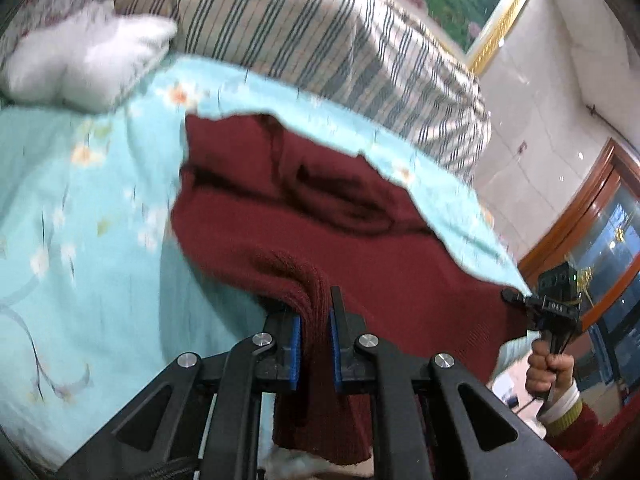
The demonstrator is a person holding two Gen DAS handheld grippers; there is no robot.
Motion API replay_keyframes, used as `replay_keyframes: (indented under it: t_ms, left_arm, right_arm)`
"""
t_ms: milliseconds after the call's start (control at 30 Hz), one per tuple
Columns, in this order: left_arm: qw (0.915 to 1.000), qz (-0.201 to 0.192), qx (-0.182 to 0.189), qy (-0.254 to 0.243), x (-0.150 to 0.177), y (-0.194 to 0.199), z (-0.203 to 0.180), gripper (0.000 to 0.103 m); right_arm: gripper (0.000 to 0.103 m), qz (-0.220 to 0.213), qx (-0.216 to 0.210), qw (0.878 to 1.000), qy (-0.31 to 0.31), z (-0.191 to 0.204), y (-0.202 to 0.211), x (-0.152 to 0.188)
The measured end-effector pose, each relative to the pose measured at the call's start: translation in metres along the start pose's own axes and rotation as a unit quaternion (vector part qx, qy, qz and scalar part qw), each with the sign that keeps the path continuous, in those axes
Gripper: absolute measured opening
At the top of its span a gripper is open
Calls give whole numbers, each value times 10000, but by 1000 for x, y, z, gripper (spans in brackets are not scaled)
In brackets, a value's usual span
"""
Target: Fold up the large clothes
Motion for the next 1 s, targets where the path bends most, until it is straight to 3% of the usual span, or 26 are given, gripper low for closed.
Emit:
replay_keyframes:
  t_ms: [133, 267, 467, 567, 700, 833, 1000]
  left_arm:
    - [9991, -403, 55, 106, -48, -5, -7, 10]
    - [9983, -548, -50, 181, -92, -24, -4, 10]
    - [9976, -468, -411, 317, -161, -80, 18, 10]
    - [9966, -302, -655, 398, -184, -124, 40, 10]
    - [9938, 17, -916, 632, -201, -188, 78, 10]
    - [9899, 358, -1162, 727, -195, -236, 107, 11]
    - [9908, 420, -1039, 754, -185, -248, 120, 16]
  right_arm:
    - [5, -344, 27, 9993, 135, 5, -4, -43]
    - [5, -522, 276, 9979, 261, -4, -24, -99]
    - [5, -500, 728, 9957, 267, -34, -76, -179]
    - [5, -355, 1042, 9939, 55, -70, -110, -213]
    - [5, -224, 1232, 9916, -309, -118, -146, -237]
    - [5, 89, 1374, 9887, -601, -156, -176, -232]
    - [6, 139, 1204, 9894, -801, -165, -174, -224]
Point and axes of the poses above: each gripper's, at about its wrist camera, not at the fingertips, and y roughly against the way its jaws point, z to its left, x to its underside, the point moved 8 cm from there along -y, roughly the way its jaws point, and after that the axes turned 4 degrees about -x, right-handed, at the moved point
